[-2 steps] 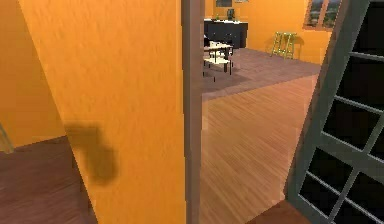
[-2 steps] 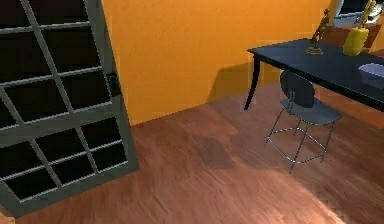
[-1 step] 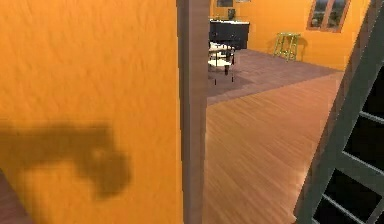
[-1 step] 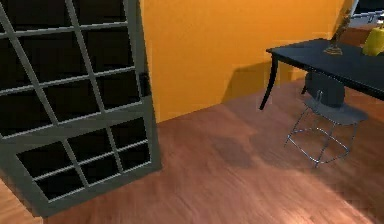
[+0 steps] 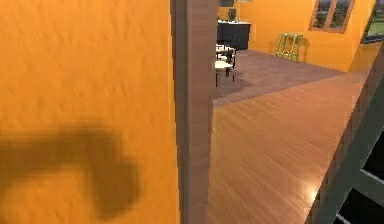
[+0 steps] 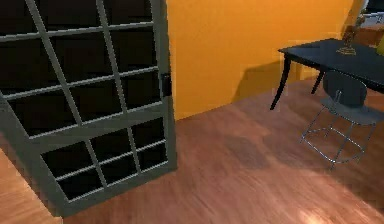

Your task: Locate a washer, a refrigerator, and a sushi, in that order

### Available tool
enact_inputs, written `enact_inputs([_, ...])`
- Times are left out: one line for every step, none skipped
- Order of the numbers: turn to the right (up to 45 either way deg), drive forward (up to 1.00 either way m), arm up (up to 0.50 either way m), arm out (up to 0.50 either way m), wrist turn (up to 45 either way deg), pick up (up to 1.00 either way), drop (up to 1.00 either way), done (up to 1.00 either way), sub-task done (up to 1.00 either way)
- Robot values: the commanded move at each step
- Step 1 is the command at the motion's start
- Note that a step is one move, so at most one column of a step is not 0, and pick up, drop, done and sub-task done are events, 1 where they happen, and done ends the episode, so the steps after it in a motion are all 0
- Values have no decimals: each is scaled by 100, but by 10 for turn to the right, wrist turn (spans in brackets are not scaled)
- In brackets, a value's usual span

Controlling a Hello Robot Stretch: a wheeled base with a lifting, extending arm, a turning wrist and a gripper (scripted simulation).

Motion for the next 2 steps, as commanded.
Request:
enact_inputs([450,0,0,0,0,0,0,0,0])
enact_inputs([0,60,0,0,0,0,0,0,0])
